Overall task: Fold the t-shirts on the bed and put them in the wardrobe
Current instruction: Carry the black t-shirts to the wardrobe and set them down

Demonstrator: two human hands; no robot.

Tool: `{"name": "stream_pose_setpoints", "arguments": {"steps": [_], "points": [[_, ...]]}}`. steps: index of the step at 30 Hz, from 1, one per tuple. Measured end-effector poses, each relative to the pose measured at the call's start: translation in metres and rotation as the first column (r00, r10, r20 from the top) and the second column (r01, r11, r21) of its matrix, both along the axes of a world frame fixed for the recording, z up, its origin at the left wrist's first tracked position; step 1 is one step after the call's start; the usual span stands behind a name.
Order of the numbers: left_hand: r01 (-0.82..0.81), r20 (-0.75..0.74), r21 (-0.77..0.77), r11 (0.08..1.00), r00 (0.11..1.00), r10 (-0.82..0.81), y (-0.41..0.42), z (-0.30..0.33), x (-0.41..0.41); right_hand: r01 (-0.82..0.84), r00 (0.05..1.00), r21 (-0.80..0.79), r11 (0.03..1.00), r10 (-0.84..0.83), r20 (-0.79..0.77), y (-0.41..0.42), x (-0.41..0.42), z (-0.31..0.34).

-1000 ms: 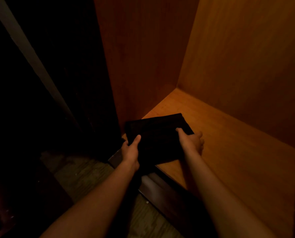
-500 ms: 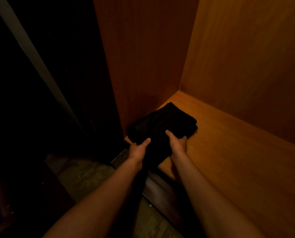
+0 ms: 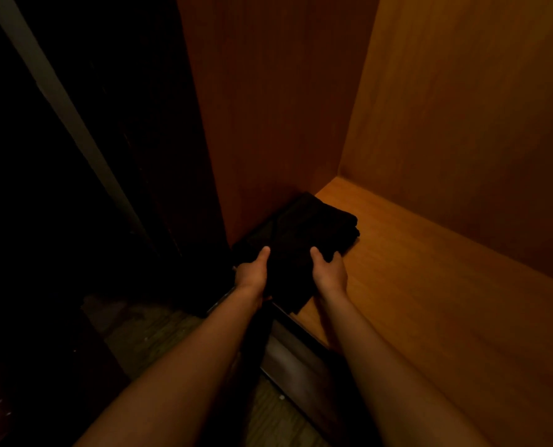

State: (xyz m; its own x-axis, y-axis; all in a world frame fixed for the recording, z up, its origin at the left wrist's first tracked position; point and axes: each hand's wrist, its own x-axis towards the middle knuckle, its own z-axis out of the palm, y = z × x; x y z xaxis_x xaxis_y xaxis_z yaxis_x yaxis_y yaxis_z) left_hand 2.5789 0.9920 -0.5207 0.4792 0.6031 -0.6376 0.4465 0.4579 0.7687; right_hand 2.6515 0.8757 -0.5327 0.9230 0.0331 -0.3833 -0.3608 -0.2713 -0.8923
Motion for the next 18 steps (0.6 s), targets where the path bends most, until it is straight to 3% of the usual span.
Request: {"name": "stream_pose_setpoints", "arguments": {"steps": [2,3,5,7,8,12,14,18], "points": [[-0.015,-0.119,0.340,0.940,0.991,0.059,-0.004,0.009,-0.005,-0.031,0.999,0.021,0.999,0.031,-0.019,0.002,0.001,-0.001],[0.023,-0.141,0.527,0.849,0.988,0.061,-0.007,0.014,-0.008,-0.038,0.999,0.033,0.999,0.039,-0.021,0.004,0.001,-0.001],[0.107,-0.114,0.829,0.549,0.993,-0.022,-0.012,0.018,-0.015,-0.045,0.999,0.061,0.997,0.046,-0.016,0.005,0.002,-0.003],[0.187,-0.136,0.937,0.294,0.974,-0.183,-0.011,0.016,-0.014,-0.047,0.999,0.095,0.994,0.049,-0.021,0.005,0.004,-0.005],[0.262,-0.196,0.934,0.242,0.944,-0.266,-0.008,0.014,-0.012,-0.045,0.998,0.119,0.992,0.049,-0.026,0.004,0.004,-0.006],[0.547,-0.427,0.818,0.178,0.785,-0.449,0.006,-0.006,-0.008,0.047,0.997,0.134,0.990,-0.038,-0.072,0.003,0.003,-0.009],[0.560,-0.435,0.810,0.175,0.773,-0.461,0.008,-0.019,-0.008,0.106,0.992,0.091,0.990,-0.099,-0.079,0.003,-0.002,-0.010],[0.528,-0.395,0.821,0.218,0.800,-0.452,0.006,-0.028,-0.001,0.075,0.995,0.107,0.991,-0.067,-0.075,0.009,-0.004,-0.009]]}}
